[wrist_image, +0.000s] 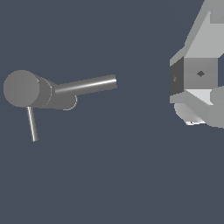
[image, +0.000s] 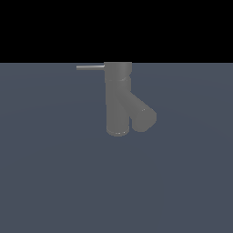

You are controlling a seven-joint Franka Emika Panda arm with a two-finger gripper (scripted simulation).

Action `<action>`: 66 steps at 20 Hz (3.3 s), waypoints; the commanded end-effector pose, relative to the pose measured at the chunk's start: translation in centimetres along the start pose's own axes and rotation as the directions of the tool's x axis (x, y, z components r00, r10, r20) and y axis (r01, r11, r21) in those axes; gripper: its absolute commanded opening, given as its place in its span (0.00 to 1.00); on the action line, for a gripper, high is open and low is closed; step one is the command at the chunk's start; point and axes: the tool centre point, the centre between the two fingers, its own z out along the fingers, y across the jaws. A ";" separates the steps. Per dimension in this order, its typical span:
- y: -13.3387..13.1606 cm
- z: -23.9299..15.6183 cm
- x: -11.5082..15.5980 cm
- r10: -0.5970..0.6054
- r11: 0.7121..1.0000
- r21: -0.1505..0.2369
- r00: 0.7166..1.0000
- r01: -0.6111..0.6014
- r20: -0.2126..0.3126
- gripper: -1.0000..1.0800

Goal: Turn on the faucet by rotating a designated handle.

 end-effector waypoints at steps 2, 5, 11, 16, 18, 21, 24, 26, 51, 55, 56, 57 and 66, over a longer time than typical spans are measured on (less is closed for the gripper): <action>-0.1 0.2 1.1 0.041 0.999 0.004 0.999 -0.041 0.001 0.00; -0.3 0.5 2.3 0.089 0.996 0.007 0.996 -0.089 0.003 0.00; -0.8 1.4 5.5 0.214 0.977 0.015 0.977 -0.214 0.010 0.00; -1.3 2.5 8.4 0.325 0.945 0.019 0.946 -0.325 0.017 0.00; -1.6 3.0 9.6 0.369 0.929 0.020 0.929 -0.369 0.020 0.00; -1.9 3.9 11.3 0.433 0.901 0.020 0.901 -0.433 0.024 0.00; -2.3 4.8 13.0 0.495 0.868 0.019 0.868 -0.496 0.028 0.00; -2.6 5.5 14.1 0.535 0.844 0.018 0.844 -0.536 0.031 0.00; -6.8 17.5 26.4 0.914 0.405 -0.020 0.405 -0.914 0.031 0.00; -7.5 19.8 27.8 0.945 0.326 -0.026 0.325 -0.945 0.024 0.00; -7.6 20.3 28.1 0.951 0.309 -0.027 0.308 -0.951 0.022 0.00; -7.7 20.7 28.4 0.956 0.292 -0.028 0.292 -0.956 0.020 0.00; -8.6 23.6 29.9 0.981 0.195 -0.032 0.195 -0.980 0.010 0.00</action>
